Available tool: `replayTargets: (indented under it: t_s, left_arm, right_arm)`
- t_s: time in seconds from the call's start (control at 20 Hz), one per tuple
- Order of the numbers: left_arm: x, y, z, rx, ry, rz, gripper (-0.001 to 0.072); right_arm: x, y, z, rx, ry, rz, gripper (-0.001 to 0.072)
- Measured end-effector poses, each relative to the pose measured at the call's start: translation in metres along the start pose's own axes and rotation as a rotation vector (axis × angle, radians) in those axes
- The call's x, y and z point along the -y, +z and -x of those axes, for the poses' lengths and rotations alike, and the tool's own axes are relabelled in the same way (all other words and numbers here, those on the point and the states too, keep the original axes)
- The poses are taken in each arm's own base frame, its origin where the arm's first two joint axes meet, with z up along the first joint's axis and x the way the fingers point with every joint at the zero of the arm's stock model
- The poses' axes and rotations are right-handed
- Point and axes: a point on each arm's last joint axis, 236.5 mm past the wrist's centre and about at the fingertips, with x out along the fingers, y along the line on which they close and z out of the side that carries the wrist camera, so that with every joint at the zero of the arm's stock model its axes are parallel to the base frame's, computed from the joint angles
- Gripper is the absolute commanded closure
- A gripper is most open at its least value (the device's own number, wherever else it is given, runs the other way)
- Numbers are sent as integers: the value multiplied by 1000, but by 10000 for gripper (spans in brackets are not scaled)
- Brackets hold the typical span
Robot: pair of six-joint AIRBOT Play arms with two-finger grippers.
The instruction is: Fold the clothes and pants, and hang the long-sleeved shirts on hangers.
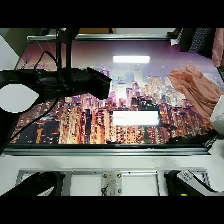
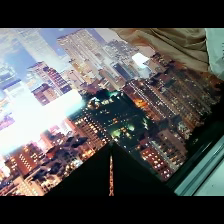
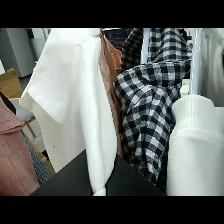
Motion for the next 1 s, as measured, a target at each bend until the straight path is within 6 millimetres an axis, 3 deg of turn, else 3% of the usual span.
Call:
replayTargets:
  t_s: [0.05,0.1,0.15,0.2,0.45,0.65,0.75,0.85,1.0]
  left_arm:
    - [0,0,0,0,0,0,691]
    - [0,0,0,-1,0,0,691]
    - [0,0,0,-2,0,0,692]
    - [0,-1,0,-3,0,0,692]
    - [0,-1,0,-4,0,-1,691]
    - [0,-1,0,-4,1,-4,692]
    - [-1,-3,0,-12,2,-4,691]
    - [-1,-5,0,-23,6,-7,692]
    - [-4,-7,0,-30,18,-14,692]
  right_arm:
    - [0,-3,-1,-9,1,-1,681]
    - [0,-5,-2,-20,1,-2,568]
    - [0,-9,-2,-37,1,-3,283]
    - [0,-12,-1,-50,1,-3,88]
    - [-9,12,18,-7,14,3,91]
    - [-35,44,46,64,96,-86,91]
    - [-66,54,61,79,196,-120,91]
    - [-109,54,76,64,335,-122,91]
    - [-193,30,106,-17,609,-105,92]
